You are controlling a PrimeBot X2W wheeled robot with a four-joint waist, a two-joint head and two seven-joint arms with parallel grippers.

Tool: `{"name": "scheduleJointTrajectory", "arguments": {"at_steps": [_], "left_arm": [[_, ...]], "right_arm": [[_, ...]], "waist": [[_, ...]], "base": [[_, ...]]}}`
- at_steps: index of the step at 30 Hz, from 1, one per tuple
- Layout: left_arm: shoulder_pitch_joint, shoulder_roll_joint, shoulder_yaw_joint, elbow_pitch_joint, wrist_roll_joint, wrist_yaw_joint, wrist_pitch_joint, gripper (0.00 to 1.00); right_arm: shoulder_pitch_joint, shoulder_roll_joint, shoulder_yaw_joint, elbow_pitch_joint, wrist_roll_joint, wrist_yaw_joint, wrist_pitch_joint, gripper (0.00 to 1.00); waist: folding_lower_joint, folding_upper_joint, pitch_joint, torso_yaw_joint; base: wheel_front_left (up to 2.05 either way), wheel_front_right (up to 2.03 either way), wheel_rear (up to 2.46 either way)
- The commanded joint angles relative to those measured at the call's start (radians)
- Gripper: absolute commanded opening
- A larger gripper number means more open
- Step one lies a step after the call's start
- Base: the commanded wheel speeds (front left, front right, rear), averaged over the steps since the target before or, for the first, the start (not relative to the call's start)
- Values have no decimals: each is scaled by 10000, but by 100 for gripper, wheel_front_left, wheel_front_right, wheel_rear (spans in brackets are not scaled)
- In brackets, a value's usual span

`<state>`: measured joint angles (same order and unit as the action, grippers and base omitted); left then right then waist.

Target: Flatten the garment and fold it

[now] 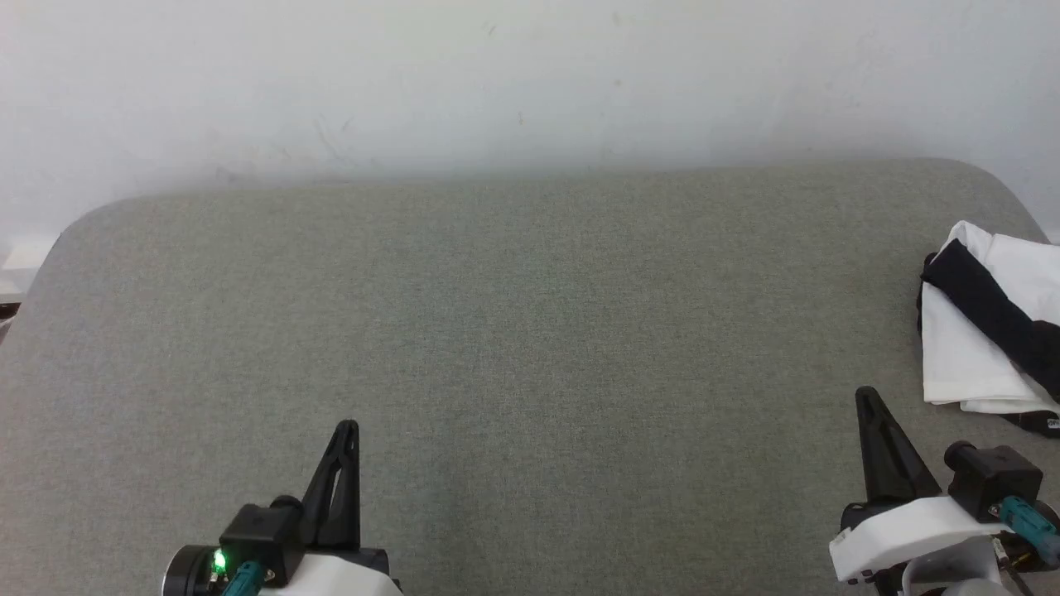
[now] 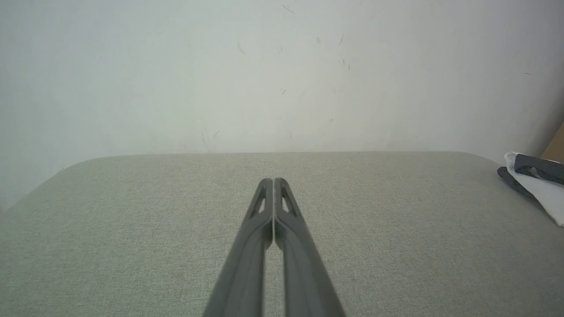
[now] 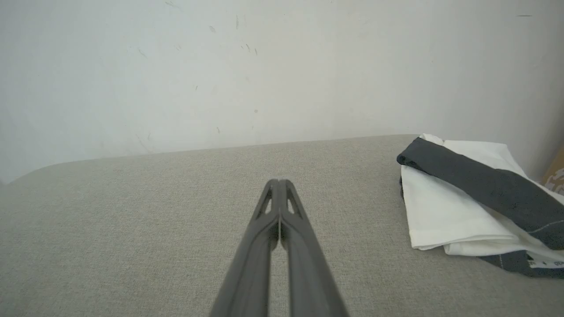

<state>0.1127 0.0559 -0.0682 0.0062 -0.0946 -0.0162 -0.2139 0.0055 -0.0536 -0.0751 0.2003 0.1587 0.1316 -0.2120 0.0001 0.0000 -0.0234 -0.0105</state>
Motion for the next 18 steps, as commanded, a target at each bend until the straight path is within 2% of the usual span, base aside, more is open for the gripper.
{"name": "scheduleJointTrajectory", "arguments": {"at_steps": [1,18], "left_arm": [[-197,-11,62,-12,126,29,67,0],[-352,-18,166,-20,263,51,413,0]], "right_arm": [[-10,6,41,-102,-92,-2,45,0],[-18,11,159,-419,-341,-3,391,0]], "waist": [[0,0,4,2],[0,0,42,19]], "base": [[0,0,0],[0,0,0]]}}
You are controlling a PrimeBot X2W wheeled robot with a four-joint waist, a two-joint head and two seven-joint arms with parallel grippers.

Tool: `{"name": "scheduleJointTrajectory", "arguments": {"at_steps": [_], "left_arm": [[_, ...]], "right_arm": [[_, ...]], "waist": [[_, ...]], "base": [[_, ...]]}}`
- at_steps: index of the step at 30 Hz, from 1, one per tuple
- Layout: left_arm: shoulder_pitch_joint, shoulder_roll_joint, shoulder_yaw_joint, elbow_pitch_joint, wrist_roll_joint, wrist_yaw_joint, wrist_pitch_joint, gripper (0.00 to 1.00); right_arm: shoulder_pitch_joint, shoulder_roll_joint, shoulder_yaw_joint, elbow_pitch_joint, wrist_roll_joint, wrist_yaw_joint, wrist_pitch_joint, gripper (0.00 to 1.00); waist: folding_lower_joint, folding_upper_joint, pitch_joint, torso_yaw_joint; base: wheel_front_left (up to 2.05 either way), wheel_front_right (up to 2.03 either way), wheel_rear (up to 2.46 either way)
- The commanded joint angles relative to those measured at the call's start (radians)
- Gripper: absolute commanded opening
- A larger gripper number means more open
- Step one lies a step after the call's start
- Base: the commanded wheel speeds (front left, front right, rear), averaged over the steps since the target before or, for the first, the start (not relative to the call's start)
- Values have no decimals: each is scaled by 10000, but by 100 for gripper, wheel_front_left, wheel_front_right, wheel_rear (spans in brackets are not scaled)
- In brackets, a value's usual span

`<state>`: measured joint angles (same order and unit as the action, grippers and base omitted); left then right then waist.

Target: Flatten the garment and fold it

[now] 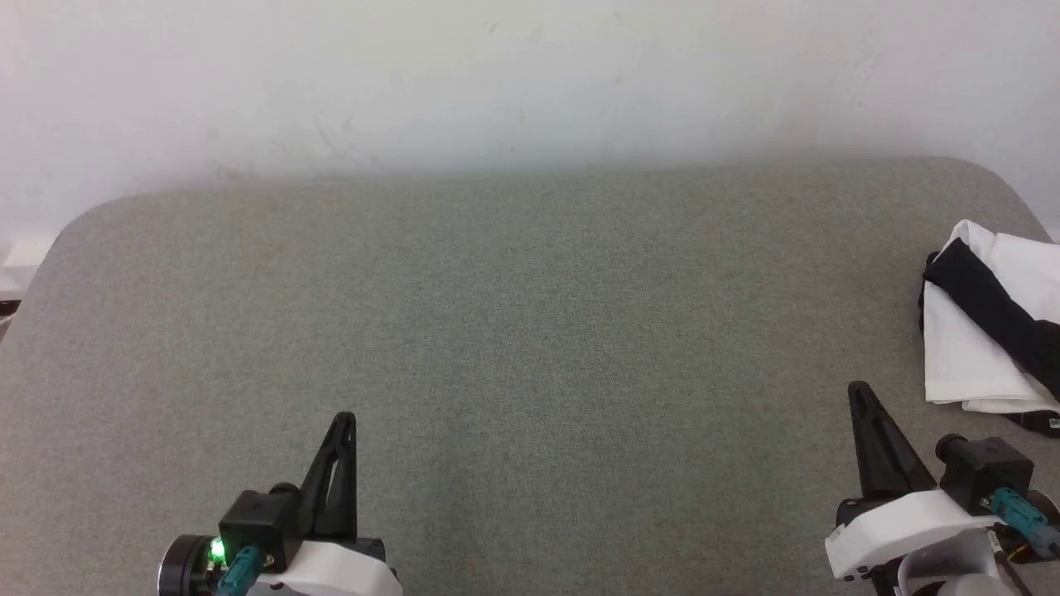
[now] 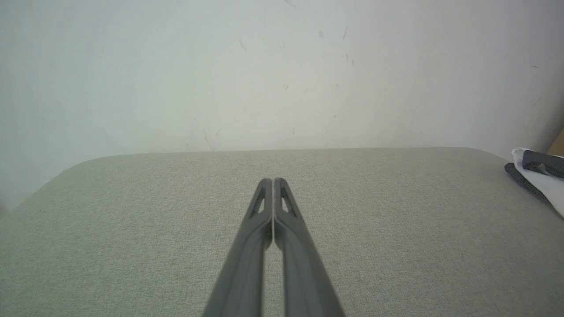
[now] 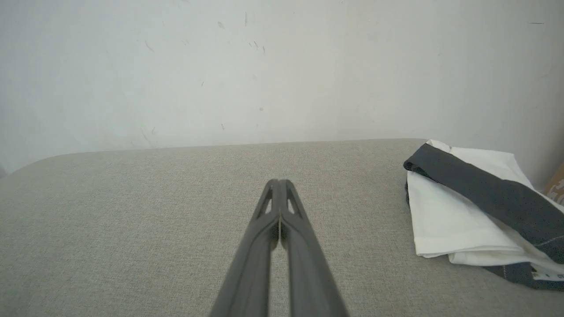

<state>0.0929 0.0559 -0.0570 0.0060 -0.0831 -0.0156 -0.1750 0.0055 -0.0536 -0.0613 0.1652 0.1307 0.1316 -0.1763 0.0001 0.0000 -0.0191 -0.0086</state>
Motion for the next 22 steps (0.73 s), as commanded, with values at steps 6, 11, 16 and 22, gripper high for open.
{"name": "scheduleJointTrajectory", "arguments": {"at_steps": [6,11,16,22], "left_arm": [[-209,-21,91,-21,197,53,146,0],[-255,-23,122,-24,237,60,249,0],[-300,-26,152,-26,277,67,351,0],[-356,-28,189,-29,326,74,473,0]], "right_arm": [[-21,13,63,-181,-150,-3,157,0],[-23,14,98,-275,-224,-4,260,0],[-25,15,133,-369,-297,-4,362,0],[-28,17,175,-481,-386,-5,485,0]], "waist": [[-1,0,13,6],[-1,0,24,11],[-1,0,36,16],[-1,0,49,22]], "base": [[0,0,0],[0,0,0],[0,0,0],[0,0,0]]}}
